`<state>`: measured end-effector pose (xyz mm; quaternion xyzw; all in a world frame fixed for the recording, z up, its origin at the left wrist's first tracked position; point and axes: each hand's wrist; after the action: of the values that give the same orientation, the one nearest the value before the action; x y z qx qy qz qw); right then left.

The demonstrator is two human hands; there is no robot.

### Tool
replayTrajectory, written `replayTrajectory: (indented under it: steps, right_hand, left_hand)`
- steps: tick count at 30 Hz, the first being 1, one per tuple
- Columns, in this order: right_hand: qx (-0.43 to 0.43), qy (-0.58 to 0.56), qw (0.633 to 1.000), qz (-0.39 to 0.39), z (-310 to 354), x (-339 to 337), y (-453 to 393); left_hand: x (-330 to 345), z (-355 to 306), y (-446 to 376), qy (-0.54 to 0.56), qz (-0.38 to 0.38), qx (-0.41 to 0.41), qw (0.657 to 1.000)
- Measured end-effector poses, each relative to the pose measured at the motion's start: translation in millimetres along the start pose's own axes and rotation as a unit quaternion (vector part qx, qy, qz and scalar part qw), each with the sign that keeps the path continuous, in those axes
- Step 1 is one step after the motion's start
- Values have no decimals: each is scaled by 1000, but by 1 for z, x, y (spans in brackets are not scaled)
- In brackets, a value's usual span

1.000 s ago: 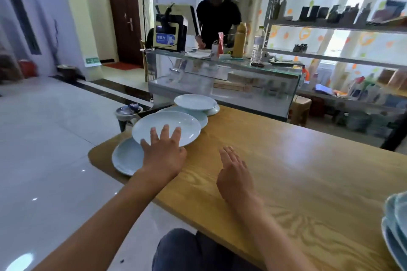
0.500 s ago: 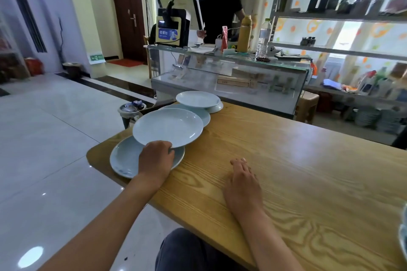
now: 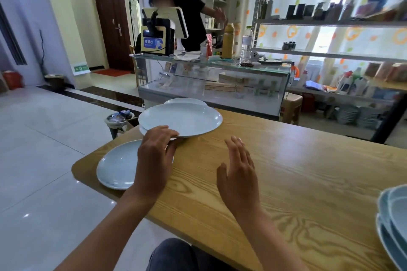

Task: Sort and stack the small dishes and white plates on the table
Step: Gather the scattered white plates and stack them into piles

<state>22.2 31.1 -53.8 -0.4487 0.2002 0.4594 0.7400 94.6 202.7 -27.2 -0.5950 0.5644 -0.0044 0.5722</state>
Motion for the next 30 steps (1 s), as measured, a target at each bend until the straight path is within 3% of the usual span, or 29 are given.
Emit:
replayTrajectory:
  steps: [3, 6, 12, 21, 25, 30]
  right_hand:
    - [-55, 8, 997, -62, 14, -37, -5]
    - [-91, 33, 994, -58, 19, -77, -6]
    - [-54, 119, 991, -20, -19, -142, 15]
    - [-16, 162, 979, -120, -62, -224, 76]
    - [26, 191, 970, -146, -75, -260, 112]
    - [93, 218, 965, -111, -99, -304, 157]
  left_hand:
    - [-2, -36, -9, 47, -3, 41, 998]
    - [1, -71, -13, 102, 3, 71, 992]
    - [24, -136, -18, 146, 7, 107, 983]
    - [57, -238, 6, 253, 3, 202, 946]
    - [62, -279, 14, 287, 65, 239, 925]
    - [66, -321, 25, 278, 237, 277, 889]
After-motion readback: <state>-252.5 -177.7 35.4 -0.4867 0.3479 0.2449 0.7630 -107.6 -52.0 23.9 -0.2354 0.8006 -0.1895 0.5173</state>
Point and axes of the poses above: each hand's wrist, its own y-axis away from the middle knuckle, its own x-axis out of the palm, z = x × y, and after that the axes turned 12 degrees about z, right-handed
